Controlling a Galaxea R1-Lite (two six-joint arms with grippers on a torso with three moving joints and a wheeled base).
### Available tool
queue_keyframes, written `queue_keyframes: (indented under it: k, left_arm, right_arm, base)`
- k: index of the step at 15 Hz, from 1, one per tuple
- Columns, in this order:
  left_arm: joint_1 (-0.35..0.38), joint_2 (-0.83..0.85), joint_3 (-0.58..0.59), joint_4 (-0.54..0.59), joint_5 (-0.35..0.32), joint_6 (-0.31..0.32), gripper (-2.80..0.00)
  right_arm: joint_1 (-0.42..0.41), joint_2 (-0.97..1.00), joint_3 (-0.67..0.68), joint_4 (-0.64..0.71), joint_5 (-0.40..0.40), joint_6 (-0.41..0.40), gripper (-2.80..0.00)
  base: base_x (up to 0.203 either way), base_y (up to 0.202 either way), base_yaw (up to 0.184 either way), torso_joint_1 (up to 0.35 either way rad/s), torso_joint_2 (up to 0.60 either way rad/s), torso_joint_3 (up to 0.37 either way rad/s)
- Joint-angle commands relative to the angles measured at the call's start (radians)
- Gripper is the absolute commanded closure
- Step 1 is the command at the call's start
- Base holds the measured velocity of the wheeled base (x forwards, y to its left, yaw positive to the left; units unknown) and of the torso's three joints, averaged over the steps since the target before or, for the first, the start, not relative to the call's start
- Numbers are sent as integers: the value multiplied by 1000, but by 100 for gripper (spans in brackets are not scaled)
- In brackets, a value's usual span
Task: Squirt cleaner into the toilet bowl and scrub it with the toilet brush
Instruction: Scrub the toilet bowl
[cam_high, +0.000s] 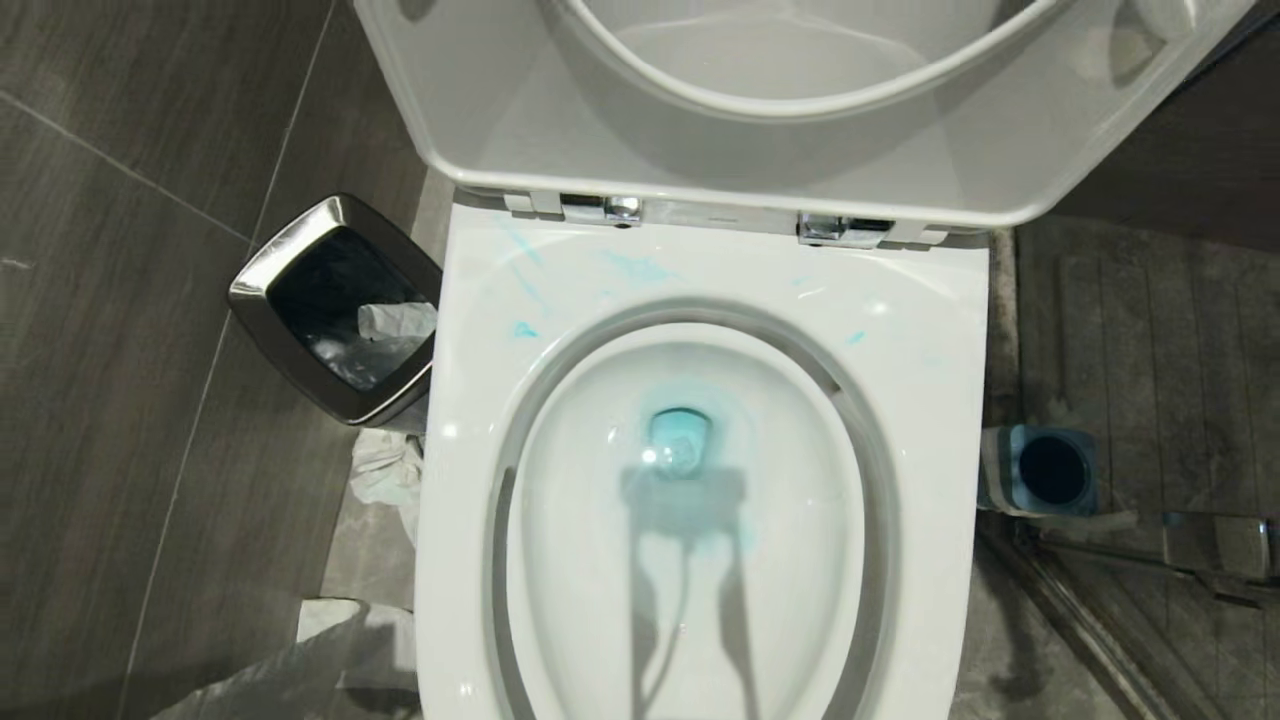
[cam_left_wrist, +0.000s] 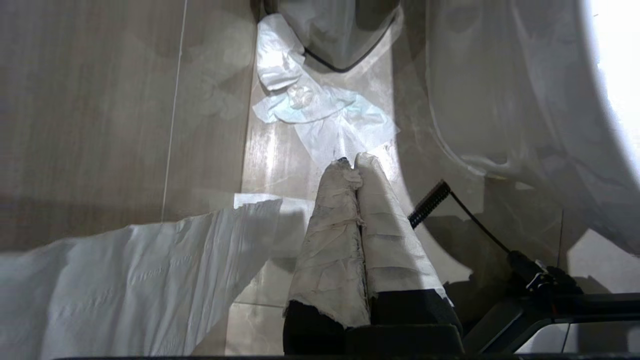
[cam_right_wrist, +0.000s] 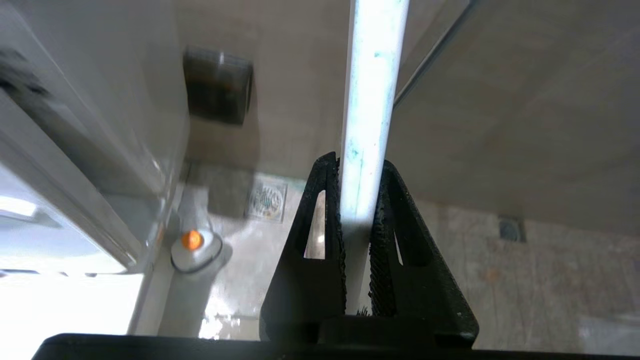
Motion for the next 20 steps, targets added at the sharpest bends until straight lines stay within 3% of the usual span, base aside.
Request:
queue_keyframes:
  k: [1, 5, 9, 12, 20]
  left_arm:
    - [0, 1, 8, 0, 0, -1, 0]
    - [0, 1, 8, 0, 0, -1, 0]
    - [0, 1, 8, 0, 1, 0, 0]
    - [0, 1, 8, 0, 8, -1, 0]
    - [0, 1, 8, -2, 8, -23, 0]
  right_arm:
    - [1, 9, -27, 1, 0, 0, 0]
    - [2, 30, -99, 23, 65, 3, 0]
    - [2, 92, -246, 134, 166, 27, 0]
    - [2, 173, -351, 137, 175, 67, 0]
    - [31, 344, -403, 25, 206, 85, 0]
  base:
    - [0, 0, 0, -4, 1, 196]
    - [0, 0, 0, 5, 0, 202]
    - [0, 0, 0, 4, 3, 203]
    - [0, 0, 0, 4, 3, 200]
    - [0, 0, 0, 1, 2, 200]
